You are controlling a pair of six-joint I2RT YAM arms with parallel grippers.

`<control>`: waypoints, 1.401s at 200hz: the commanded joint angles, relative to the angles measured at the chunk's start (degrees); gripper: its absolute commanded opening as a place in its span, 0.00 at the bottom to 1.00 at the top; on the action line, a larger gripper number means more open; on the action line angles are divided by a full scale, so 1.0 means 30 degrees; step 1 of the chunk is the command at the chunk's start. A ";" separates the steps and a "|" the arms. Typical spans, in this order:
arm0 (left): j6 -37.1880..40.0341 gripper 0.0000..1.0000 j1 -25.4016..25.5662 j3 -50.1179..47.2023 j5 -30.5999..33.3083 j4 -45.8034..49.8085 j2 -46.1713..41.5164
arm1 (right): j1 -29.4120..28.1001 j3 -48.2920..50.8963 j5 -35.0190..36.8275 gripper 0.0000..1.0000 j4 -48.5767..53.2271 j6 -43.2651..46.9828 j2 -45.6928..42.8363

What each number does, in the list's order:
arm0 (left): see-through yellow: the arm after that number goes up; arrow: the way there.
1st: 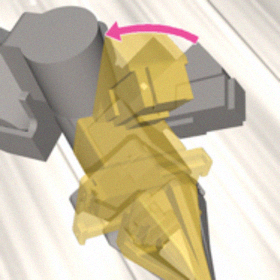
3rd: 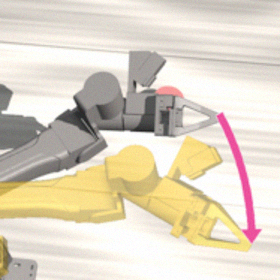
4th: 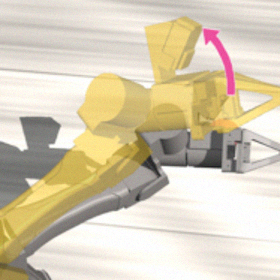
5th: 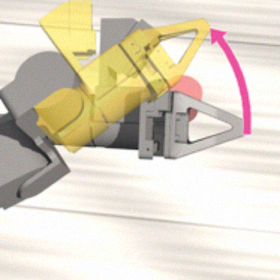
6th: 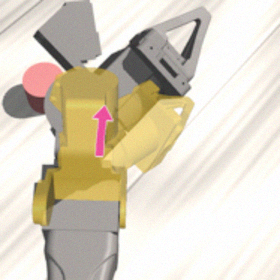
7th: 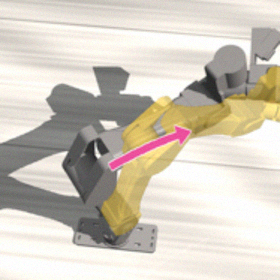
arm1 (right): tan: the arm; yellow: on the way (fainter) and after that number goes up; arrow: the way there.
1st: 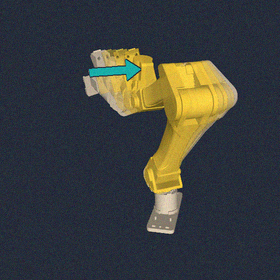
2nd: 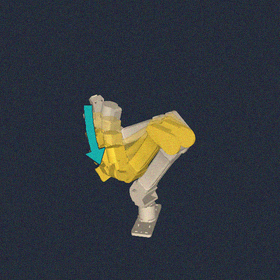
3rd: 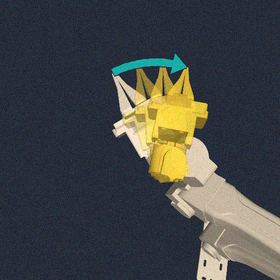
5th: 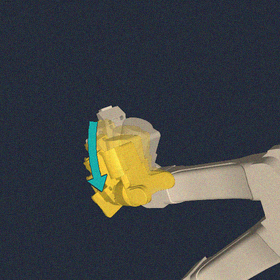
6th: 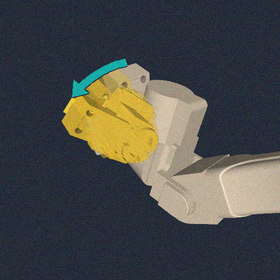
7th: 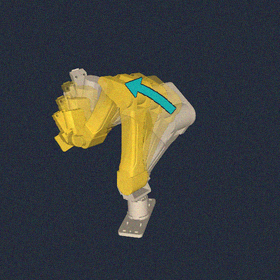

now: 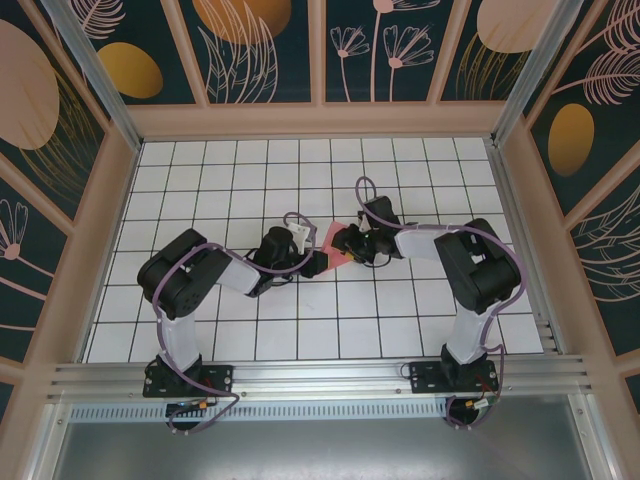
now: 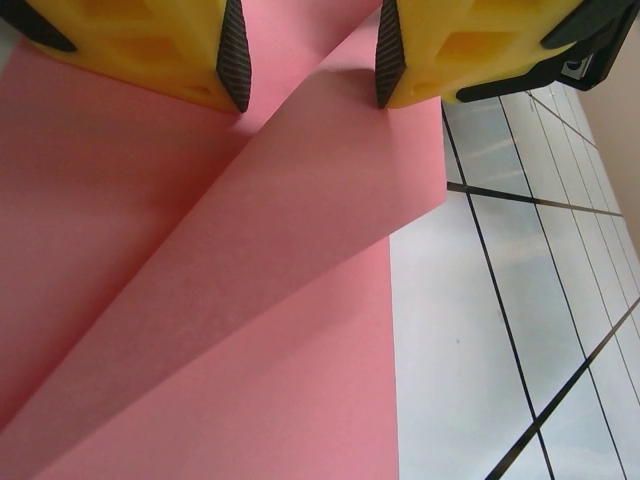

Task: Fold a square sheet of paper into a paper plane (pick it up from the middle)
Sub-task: Fourth fold the wing at the center of the table.

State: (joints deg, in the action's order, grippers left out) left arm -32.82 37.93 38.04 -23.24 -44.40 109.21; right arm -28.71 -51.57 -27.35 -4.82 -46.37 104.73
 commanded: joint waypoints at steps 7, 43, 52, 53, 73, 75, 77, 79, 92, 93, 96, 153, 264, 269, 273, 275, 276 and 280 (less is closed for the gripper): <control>-0.0826 0.30 -0.0304 0.0258 -0.0703 0.1098 -0.0531 | -0.0043 -0.0454 0.1026 0.43 0.1803 0.0526 0.1012; -0.1188 0.41 -0.0776 0.0272 -0.0119 0.2592 -0.1994 | -0.0193 -0.1006 0.1913 0.44 0.3252 0.0825 0.1577; -0.1241 0.44 -0.0910 0.0167 0.0162 0.2982 -0.2510 | -0.0243 -0.1137 0.2197 0.44 0.3606 0.0874 0.1720; -0.1259 0.44 -0.0932 0.0144 0.0191 0.3032 -0.2567 | -0.0244 -0.1172 0.2230 0.44 0.3646 0.0870 0.1731; -0.1405 0.47 -0.1176 -0.0061 0.0574 0.3722 -0.3514 | -0.0346 -0.1412 0.2673 0.44 0.4325 0.0978 0.2022; -0.1419 0.48 -0.1193 -0.0055 0.0630 0.3784 -0.3549 | -0.0358 -0.1449 0.2731 0.44 0.4410 0.0982 0.2031; -0.1459 0.48 -0.1197 -0.0054 0.0688 0.3865 -0.3543 | -0.0376 -0.1481 0.2761 0.44 0.4453 0.0983 0.2070; -0.1513 0.48 -0.1221 -0.0054 0.0746 0.3952 -0.3542 | -0.0387 -0.1511 0.2841 0.44 0.4515 0.0984 0.2102; -0.1824 0.46 -0.1275 0.0008 0.0686 0.4151 -0.3553 | -0.0477 -0.1752 0.3225 0.45 0.4994 0.1041 0.2285; -0.1858 0.46 -0.1276 0.0021 0.0658 0.4144 -0.3542 | -0.0493 -0.1773 0.3242 0.45 0.5029 0.1027 0.2291; -0.1899 0.44 -0.1277 0.0058 0.0538 0.4123 -0.3555 | -0.0506 -0.1832 0.3297 0.45 0.5158 0.1062 0.2337; -0.2103 0.31 -0.1294 0.0659 -0.2372 0.3426 -0.2913 | -0.0741 -0.2526 0.3903 0.49 0.6410 0.1025 0.3087; -0.2250 0.19 -0.1284 0.2055 -0.2035 0.5158 -0.0679 | -0.0684 -0.2652 0.3294 0.52 0.6524 0.1222 0.3138; -0.2252 0.19 -0.1277 0.2096 -0.1861 0.5264 -0.0608 | -0.0684 -0.2615 0.3219 0.52 0.6407 0.1252 0.3100; -0.2270 0.18 -0.1277 0.2106 -0.1735 0.5342 -0.0595 | -0.0662 -0.2554 0.3152 0.52 0.6321 0.1228 0.3044; -0.2295 0.18 -0.1277 0.2091 -0.1668 0.5368 -0.0578 | -0.0657 -0.2541 0.3122 0.52 0.6264 0.1221 0.3026; -0.2284 0.18 -0.1277 0.2088 -0.1648 0.5382 -0.0561 | -0.0656 -0.2533 0.3088 0.52 0.6235 0.1219 0.3014; -0.2314 0.18 -0.1306 0.2085 -0.1577 0.5421 -0.0537 | -0.0629 -0.2426 0.2979 0.52 0.6076 0.1198 0.2930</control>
State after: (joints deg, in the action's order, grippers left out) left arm -39.27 34.17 43.16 -30.17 -30.63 106.26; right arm -30.74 -62.15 -23.07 9.91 -44.51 108.79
